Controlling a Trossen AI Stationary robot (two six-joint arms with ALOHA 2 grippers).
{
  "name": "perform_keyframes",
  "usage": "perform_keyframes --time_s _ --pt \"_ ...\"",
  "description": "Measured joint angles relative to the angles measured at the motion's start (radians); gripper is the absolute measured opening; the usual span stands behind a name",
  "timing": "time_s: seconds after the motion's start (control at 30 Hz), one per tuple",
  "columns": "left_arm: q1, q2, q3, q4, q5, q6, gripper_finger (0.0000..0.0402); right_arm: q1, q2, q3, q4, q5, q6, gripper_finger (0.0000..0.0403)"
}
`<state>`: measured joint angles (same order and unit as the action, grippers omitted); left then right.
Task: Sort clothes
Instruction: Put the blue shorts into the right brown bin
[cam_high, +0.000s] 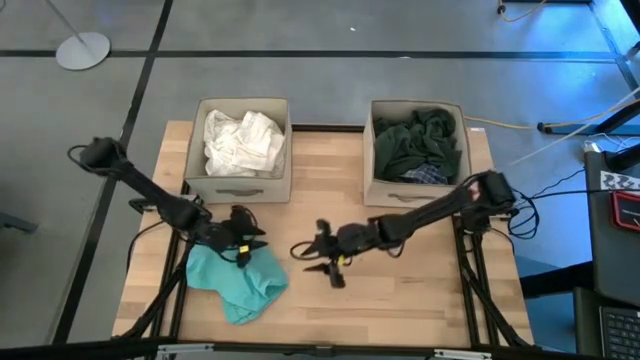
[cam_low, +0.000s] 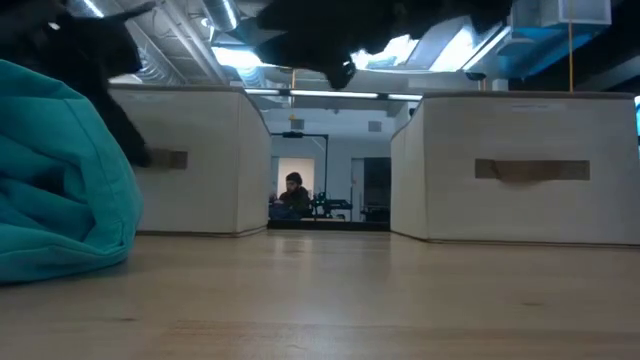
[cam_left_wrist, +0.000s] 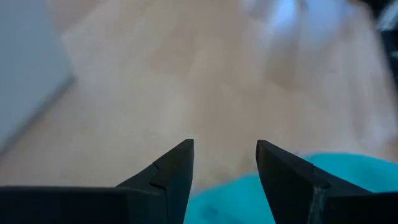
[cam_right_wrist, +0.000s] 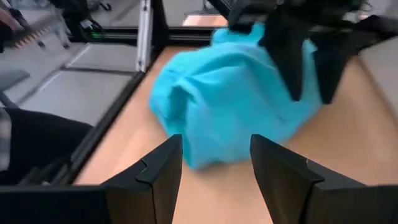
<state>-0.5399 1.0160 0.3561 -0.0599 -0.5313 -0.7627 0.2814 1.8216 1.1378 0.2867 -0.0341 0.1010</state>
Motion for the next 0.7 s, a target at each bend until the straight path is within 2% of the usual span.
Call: perform_keyframes --time_s 0.23,0.37,0.5,0.7 --pt "-0.087 -0.155 0.000 -0.047 0.148 -0.068 0.0166 0.054 0.202 0.150 0.053 0.051 0.057 0.0193" --pt "-0.140 -0.199 0.000 -0.130 0.175 -0.107 0.0166 0.068 0.312 0.272 0.023 0.081 0.060 0.0193" --pt "-0.191 -0.206 0.000 -0.221 0.183 -0.182 0.0166 0.073 0.393 0.372 -0.064 0.178 0.078 0.0193" --pt "-0.242 -0.180 0.000 -0.246 0.173 -0.262 0.0166 0.071 0.512 0.464 -0.037 0.114 0.086 0.0193"
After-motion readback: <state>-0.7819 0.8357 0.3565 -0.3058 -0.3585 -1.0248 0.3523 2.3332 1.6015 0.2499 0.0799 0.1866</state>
